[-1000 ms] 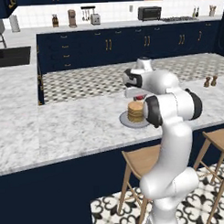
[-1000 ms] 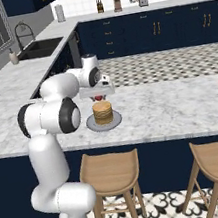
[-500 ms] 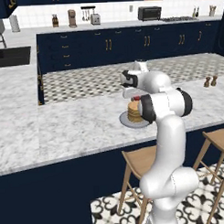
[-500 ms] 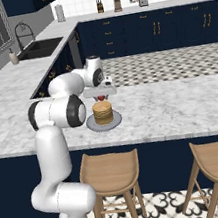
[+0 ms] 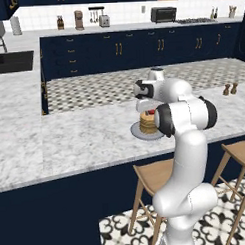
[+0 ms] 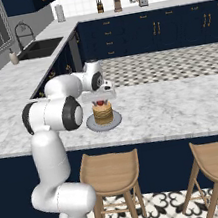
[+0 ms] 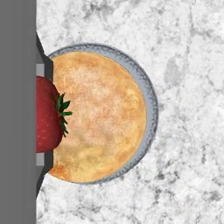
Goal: Take the strawberry from the fridge and place it on top of the pancake, located on the dining counter.
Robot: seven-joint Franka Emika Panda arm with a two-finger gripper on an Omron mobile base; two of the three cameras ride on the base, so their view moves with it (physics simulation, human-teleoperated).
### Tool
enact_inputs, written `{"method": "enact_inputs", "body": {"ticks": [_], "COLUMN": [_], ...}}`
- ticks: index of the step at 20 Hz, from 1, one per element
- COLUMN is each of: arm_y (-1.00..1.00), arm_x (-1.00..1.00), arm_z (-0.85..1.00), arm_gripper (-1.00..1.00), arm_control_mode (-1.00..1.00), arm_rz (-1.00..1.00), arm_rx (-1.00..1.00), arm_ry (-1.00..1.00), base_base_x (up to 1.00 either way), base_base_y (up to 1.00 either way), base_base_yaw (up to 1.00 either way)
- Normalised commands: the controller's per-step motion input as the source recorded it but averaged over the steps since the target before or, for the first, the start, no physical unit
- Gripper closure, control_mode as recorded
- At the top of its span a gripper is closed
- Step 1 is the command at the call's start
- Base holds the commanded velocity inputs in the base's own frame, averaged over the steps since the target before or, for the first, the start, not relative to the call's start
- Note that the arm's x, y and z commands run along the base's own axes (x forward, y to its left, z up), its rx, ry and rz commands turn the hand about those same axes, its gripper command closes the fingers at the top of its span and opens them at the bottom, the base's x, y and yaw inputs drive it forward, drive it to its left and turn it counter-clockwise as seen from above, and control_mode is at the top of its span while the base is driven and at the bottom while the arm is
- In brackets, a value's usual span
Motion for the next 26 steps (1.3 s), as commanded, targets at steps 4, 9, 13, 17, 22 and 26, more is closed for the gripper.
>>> {"method": "enact_inputs", "body": {"ticks": [4, 9, 13, 17, 22, 26], "arm_y": [0.0, 0.0, 0.0, 0.0, 0.0, 0.0], "arm_x": [0.28, 0.03, 0.0, 0.0, 0.0, 0.0], "arm_z": [-0.04, -0.02, -0.01, 0.0, 0.0, 0.09], "arm_gripper": [1.0, 1.0, -1.0, -1.0, -1.0, -1.0], "arm_control_mode": [-1.0, -1.0, -1.0, -1.0, -1.0, -1.0], "arm_rz": [0.0, 0.01, 0.0, 0.0, 0.0, 0.0], "arm_rx": [0.0, 0.0, 0.0, 0.0, 0.0, -0.01], "arm_ry": [0.0, 0.0, 0.0, 0.0, 0.0, 0.0], "base_base_x": [0.0, 0.0, 0.0, 0.0, 0.0, 0.0], "base_base_y": [0.0, 0.0, 0.0, 0.0, 0.0, 0.0], "base_base_yaw": [0.0, 0.0, 0.0, 0.0, 0.0, 0.0]}}
